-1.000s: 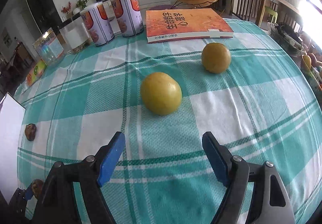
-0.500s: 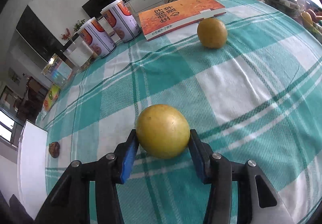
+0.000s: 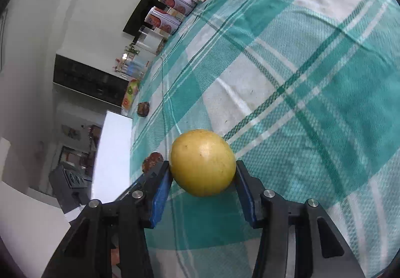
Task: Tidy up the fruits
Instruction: 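Lower the mangosteen and citrus into the box and open both tools, then bring both tools back over the tablecloth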
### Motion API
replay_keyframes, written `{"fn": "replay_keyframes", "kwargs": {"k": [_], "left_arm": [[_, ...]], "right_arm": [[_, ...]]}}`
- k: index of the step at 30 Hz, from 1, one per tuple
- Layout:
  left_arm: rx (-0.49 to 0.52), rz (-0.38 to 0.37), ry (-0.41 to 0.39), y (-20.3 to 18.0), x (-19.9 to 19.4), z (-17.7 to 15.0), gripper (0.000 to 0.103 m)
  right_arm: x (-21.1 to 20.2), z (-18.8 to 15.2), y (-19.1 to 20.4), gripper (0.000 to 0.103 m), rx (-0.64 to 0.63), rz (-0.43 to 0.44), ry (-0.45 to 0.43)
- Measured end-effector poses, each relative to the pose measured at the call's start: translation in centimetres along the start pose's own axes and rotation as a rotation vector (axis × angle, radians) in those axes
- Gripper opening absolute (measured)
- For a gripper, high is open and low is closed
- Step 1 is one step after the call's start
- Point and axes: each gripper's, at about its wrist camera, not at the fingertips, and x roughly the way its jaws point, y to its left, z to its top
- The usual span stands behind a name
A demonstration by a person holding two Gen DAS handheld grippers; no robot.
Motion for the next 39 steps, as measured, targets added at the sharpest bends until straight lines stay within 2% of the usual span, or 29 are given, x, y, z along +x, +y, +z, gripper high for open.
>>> {"fn": "replay_keyframes", "kwargs": {"k": [4, 8, 10, 12, 16, 19, 22, 25, 26, 27, 29, 30, 33, 35, 37, 39], "left_arm": [[-0.024, -0.077, -0.024, 0.1, -4.5, -1.0, 0.051], [-0.007, -0.137, -0.077, 0.2, -10.3, -1.8, 0.051], [-0.009, -0.152, -0.112, 1.0, -13.4, -2.2, 0.051], [-0.029, -0.136, -0.152, 2.8, -16.3, -2.6, 0.051], [-0.153, -0.033, -0.213, 9.3, -20.7, -3.4, 0.051], [-0.281, 0.104, -0.236, 15.5, -23.0, -4.4, 0.051], [-0.42, 0.226, -0.242, 21.1, -24.4, -6.5, 0.051], [-0.482, 0.351, -0.214, 24.4, -24.9, -8.3, 0.051], [-0.505, 0.385, -0.199, 25.1, -24.8, -8.8, 0.054], [-0.53, 0.407, -0.188, 25.8, -24.6, -9.2, 0.064], [-0.575, 0.42, -0.188, 26.7, -24.5, -9.7, 0.08], [-0.59, 0.425, -0.196, 26.7, -24.5, -9.9, 0.08], [-0.584, 0.426, -0.211, 26.0, -24.3, -9.6, 0.08], [-0.552, 0.414, -0.227, 25.0, -24.3, -8.8, 0.08], [-0.502, 0.393, -0.245, 23.2, -24.0, -7.8, 0.08], [-0.442, 0.36, -0.263, 20.8, -23.7, -6.6, 0.08]], "right_arm": [[-0.1, -1.4, 0.9, 0.05, -0.04, -0.025, 0.015], [0.7, -2.8, 4.7, 0.05, -0.185, -0.153, 0.032], [1.7, -4.2, 7.9, 0.05, -0.271, -0.14, 0.069], [2.8, -6.0, 12.5, 0.05, -0.399, -0.094, 0.114], [5.5, -11.7, 23.1, 0.05, -0.705, 0.046, 0.209], [8.4, -17.4, 28.4, 0.05, -0.923, 0.076, 0.304], [11.2, -22.1, 31.0, 0.05, -1.073, 0.073, 0.372], [14.2, -25.3, 31.7, 0.05, -1.141, 0.058, 0.465], [15.1, -26.3, 31.9, 0.05, -1.172, 0.041, 0.48], [15.8, -27.1, 31.9, 0.051, -1.201, 0.026, 0.488], [16.8, -27.8, 32.0, 0.061, -1.234, 0.01, 0.479], [16.7, -27.8, 32.1, 0.07, -1.236, 0.01, 0.466], [14.4, -26.0, 32.0, 0.073, -1.193, 0.056, 0.389], [12.6, -23.2, 31.4, 0.076, -1.144, 0.075, 0.309], [10.1, -19.8, 30.1, 0.088, -1.096, 0.061, 0.188], [8.1, -15.9, 28.0, 0.098, -1.033, -0.001, 0.056]]}}
